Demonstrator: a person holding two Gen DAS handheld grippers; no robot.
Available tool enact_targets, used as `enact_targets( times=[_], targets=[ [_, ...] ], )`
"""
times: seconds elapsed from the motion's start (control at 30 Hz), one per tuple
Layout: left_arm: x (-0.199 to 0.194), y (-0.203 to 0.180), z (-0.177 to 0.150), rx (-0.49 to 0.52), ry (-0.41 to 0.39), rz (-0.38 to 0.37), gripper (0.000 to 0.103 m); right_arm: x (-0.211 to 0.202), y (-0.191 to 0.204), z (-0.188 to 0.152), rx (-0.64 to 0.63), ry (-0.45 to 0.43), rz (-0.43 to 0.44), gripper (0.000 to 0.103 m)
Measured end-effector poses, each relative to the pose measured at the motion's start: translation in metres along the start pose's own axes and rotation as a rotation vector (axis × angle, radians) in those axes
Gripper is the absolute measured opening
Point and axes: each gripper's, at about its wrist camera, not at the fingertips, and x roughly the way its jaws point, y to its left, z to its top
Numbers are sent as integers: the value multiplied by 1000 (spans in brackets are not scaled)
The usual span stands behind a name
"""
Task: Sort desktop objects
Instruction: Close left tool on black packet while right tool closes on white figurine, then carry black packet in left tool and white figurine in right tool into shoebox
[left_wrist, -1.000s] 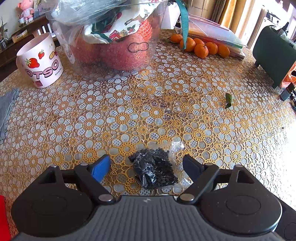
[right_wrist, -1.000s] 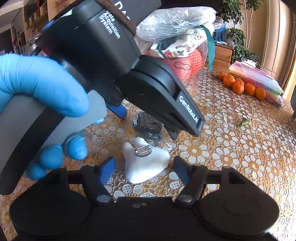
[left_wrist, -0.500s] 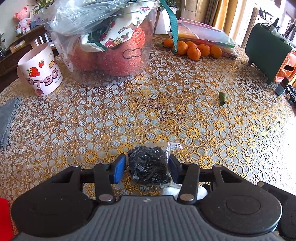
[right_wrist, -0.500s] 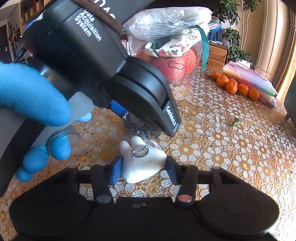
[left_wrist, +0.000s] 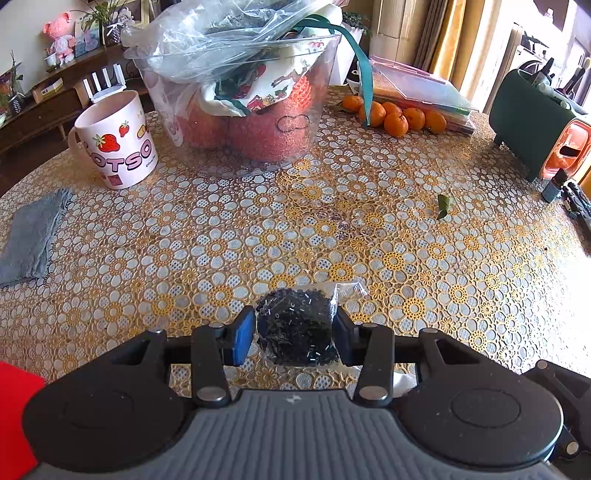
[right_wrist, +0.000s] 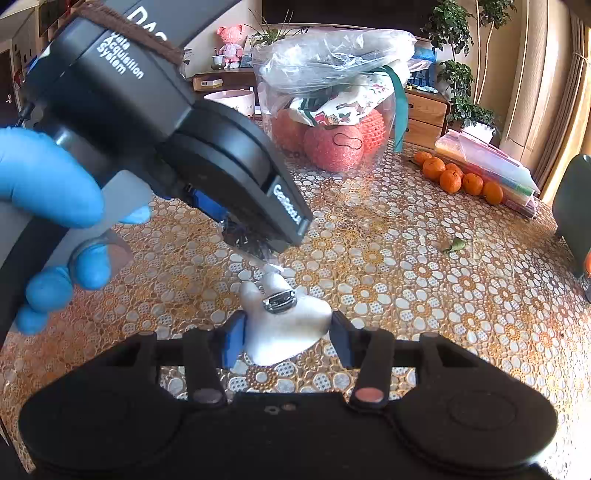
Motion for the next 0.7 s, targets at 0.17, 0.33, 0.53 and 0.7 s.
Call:
enact_targets(
  times=[0.17,0.33,0.53,0.7],
  targets=[
    [-19,6,-10,9,10,12,43,-18,1,-3,17,0,-5,48],
    [-44,14,-27,12,8,4,43,-37,9,-4,9,-5,-12,48],
    [-76,27,-48,4,3,0,43,-61,27,-5,-22,-18,-10,48],
    [-107,44,-67,-8,-5,16,43,-81,43,-2,-15,-25,2,48]
  ],
)
